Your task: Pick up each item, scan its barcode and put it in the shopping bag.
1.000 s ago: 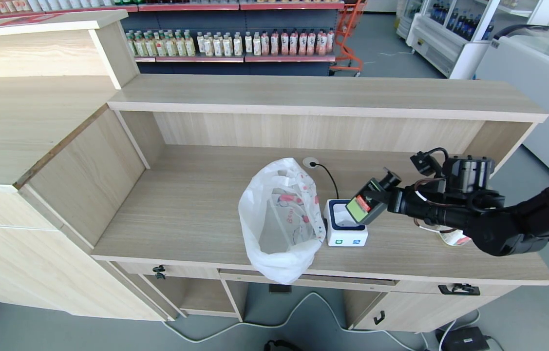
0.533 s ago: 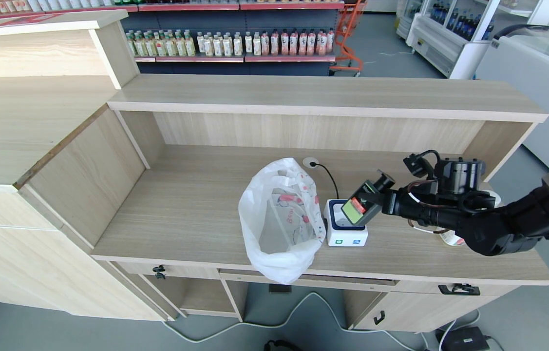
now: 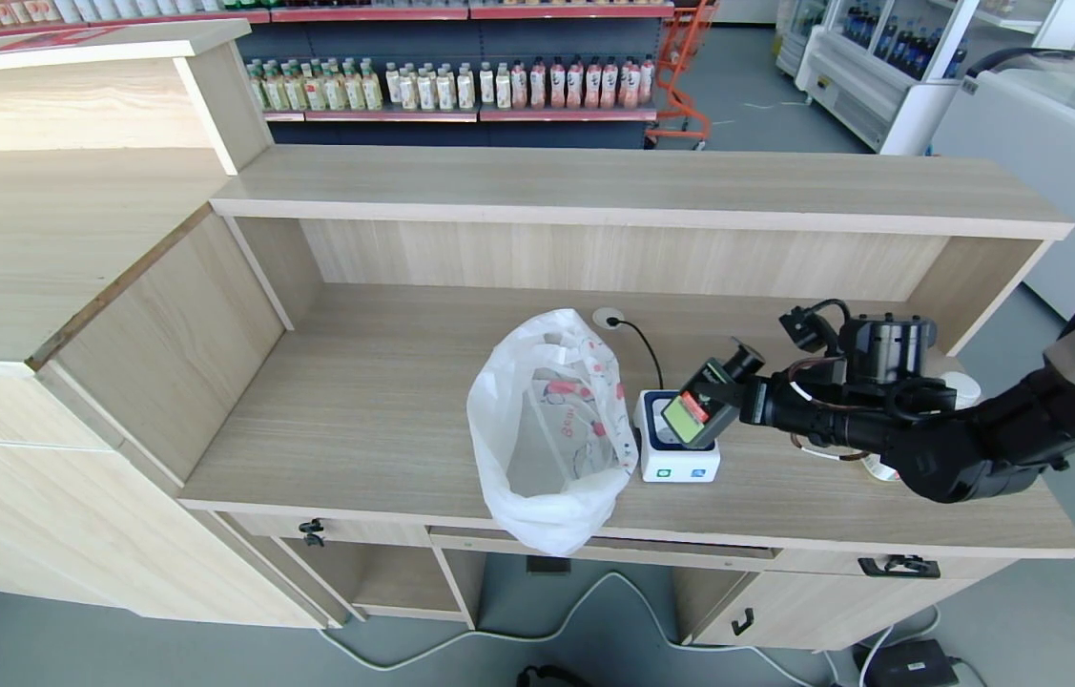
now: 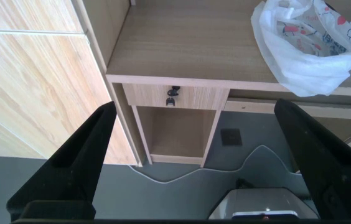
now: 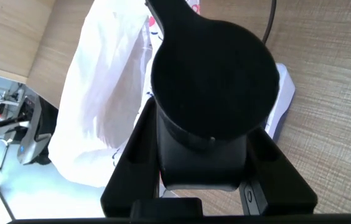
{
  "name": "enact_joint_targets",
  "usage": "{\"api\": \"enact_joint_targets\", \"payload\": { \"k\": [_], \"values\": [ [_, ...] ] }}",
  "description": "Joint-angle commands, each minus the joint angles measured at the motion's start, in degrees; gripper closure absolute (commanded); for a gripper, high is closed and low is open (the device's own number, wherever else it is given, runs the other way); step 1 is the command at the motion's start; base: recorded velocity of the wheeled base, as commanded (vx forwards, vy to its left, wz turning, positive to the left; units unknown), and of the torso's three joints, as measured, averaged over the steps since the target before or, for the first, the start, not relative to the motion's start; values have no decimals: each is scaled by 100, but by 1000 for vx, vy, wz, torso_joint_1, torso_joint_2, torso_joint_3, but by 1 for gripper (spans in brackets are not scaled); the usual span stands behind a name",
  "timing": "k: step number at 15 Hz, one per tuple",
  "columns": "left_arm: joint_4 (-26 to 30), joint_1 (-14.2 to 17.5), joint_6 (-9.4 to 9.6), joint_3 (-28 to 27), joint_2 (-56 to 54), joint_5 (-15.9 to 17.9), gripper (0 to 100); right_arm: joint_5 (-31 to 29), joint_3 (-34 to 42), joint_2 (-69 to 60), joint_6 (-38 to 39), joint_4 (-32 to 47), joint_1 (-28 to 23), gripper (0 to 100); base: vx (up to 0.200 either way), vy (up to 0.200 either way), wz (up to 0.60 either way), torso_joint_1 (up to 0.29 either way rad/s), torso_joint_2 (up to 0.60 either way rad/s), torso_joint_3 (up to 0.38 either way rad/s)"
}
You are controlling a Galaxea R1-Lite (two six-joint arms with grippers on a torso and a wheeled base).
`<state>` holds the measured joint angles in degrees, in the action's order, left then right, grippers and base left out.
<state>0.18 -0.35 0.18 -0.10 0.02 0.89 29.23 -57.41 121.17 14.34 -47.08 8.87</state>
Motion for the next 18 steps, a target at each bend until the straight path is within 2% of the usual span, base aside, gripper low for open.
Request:
{"api": "enact_joint_targets", "payload": {
  "k": [1,18],
  "values": [
    [-1,0,-1,1,-2,-1,0,3,-25,29,-1,-3,0,100,0,0,0,0,0,0],
    [-1,0,-1,1,-2,-1,0,3,-500,372,-1,6,220,100,0,0,0,0,0,0]
  ]
}}
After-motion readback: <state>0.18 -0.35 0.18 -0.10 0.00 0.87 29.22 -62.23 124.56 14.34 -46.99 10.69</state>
